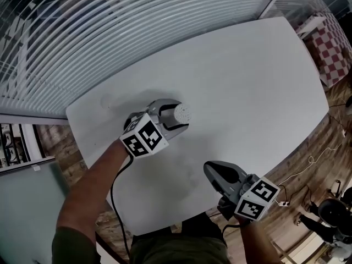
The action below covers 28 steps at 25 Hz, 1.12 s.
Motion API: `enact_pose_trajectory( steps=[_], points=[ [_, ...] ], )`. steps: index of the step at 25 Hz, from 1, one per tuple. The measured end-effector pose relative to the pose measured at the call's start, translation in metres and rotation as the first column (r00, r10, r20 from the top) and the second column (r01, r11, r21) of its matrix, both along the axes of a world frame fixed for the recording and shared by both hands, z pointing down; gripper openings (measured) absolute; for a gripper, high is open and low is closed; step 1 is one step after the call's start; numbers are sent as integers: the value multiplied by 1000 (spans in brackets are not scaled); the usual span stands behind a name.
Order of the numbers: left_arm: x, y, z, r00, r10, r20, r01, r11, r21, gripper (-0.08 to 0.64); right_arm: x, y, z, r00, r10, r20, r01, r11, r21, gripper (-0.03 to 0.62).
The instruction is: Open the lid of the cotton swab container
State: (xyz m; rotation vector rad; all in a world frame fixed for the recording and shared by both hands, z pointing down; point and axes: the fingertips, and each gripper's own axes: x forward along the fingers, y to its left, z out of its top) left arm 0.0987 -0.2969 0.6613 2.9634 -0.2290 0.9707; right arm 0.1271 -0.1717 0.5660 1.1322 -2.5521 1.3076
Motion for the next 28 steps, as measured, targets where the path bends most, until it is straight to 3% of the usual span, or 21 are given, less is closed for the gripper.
enact_pose_trajectory(
  steps=[16,28],
  points=[
    [-22,14,-99,995,-74,-62,76,997,28,259,-9,-22,-66,1000,4,-28,-1,991,133,9],
    [-53,41,-181,994,-92,-58,95,994,58,259,-29,-25,-131,998,1,-55,13,968,251,9]
  ],
)
